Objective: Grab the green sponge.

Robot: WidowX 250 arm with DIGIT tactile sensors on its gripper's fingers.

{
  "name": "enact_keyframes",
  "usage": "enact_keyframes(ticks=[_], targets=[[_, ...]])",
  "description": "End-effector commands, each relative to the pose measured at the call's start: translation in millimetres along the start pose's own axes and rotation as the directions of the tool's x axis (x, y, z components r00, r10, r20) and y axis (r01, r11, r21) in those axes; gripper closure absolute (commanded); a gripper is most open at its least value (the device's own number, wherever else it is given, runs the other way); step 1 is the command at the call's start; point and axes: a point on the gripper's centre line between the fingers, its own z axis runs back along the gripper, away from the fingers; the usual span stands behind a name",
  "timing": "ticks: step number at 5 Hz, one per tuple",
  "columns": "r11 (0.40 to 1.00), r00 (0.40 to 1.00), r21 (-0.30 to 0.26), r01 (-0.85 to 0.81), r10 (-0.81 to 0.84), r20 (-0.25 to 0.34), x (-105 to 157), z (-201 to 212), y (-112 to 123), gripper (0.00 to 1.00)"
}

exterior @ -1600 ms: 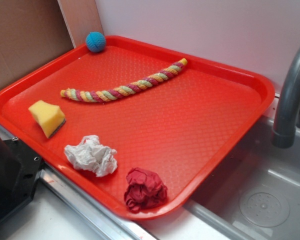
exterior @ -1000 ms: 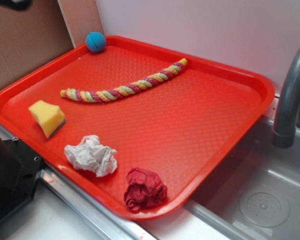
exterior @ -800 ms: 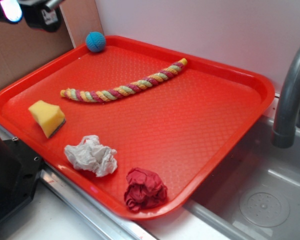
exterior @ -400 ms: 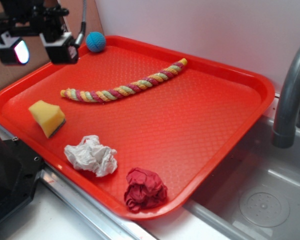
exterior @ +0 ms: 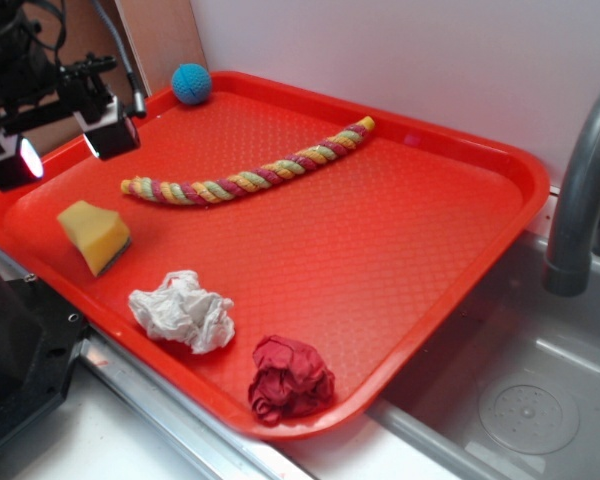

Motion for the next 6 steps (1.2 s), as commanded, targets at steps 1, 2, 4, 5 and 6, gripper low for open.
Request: enact_keyframes(ticks=[1,2,4,5,6], targets=[[0.99,0.998,0.138,0.011,-0.003,-0.058,-20.2,-48.3,6.8,0.0],[0.985,0.999,0.172,0.007,0.002,-0.054,-31.5,-57.8,6.9,0.05],[0.98,1.0,0.197,0.007,-0.002,-0.03,-34.4,-53.2,7.1,1.0],[0.966,0.989,0.217,0.138,-0.124,-0.081,-26.5,-40.6,-1.5,1.0],[0.92,0.922,0.113,0.376,-0.359,-0.147,-4.2,-10.6,-18.1,1.0]])
